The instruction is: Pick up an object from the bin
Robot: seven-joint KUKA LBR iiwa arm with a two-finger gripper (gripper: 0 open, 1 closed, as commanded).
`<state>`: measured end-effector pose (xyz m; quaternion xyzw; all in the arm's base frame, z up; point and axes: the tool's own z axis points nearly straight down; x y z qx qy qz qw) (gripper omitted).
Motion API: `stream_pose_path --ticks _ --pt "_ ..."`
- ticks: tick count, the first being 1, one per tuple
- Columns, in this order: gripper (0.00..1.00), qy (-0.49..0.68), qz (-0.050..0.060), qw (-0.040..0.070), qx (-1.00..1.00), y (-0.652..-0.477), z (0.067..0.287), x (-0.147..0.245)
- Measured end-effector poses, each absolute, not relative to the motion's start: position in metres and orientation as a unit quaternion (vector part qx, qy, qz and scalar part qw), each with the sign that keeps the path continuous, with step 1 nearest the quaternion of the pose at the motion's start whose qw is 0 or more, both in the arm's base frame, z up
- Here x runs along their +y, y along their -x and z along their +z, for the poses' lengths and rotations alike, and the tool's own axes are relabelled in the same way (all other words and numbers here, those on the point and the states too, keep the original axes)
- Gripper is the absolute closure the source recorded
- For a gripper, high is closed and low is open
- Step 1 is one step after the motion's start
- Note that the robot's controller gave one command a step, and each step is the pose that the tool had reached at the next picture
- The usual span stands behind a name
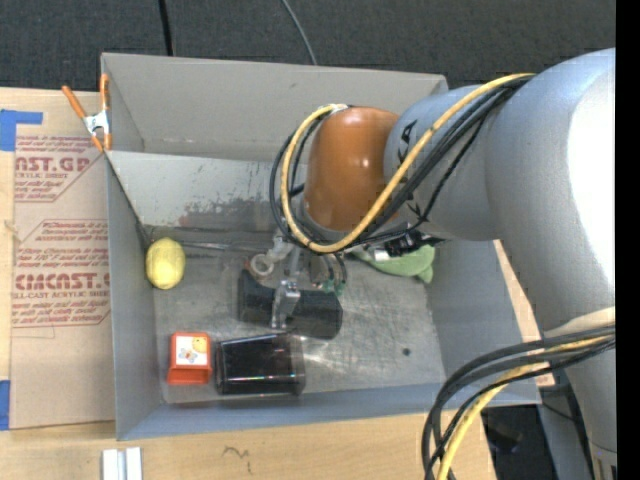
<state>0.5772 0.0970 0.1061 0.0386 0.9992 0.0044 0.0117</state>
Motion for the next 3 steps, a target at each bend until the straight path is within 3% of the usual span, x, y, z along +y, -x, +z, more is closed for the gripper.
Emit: stream_pose_path --ticks 1,2,3 --pt "0.0 -0.064 0.003 0.007 0.998 -0.572 0.105 0.092" --pt "0.0 -0.067 0.003 0.013 0.998 -0.576 0.105 0.094" --pt "1.0 -0.153 0.009 0.024 0.988 -0.588 0.103 0.094"
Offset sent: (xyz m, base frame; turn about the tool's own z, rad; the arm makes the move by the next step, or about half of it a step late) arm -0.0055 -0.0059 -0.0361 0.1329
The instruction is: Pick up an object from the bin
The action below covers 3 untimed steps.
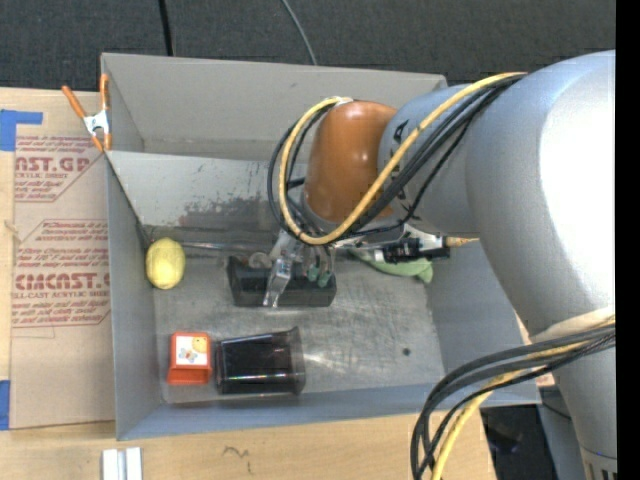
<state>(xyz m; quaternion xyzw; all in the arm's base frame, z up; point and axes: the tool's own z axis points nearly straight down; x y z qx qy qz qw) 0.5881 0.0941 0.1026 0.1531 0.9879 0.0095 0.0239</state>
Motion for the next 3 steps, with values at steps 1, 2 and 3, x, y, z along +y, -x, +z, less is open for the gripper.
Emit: stream_pose_path --ticks 1,2,3 --pt "1.0 -0.153 0.01 0.024 0.988 -0.5881 0.1026 0.0941" --pt "1.0 -0.153 0.009 0.025 0.988 -0.5868 0.104 0.0943" --pt "1.0 -0.155 0.009 0.025 0.988 -0.5852 0.1032 0.094"
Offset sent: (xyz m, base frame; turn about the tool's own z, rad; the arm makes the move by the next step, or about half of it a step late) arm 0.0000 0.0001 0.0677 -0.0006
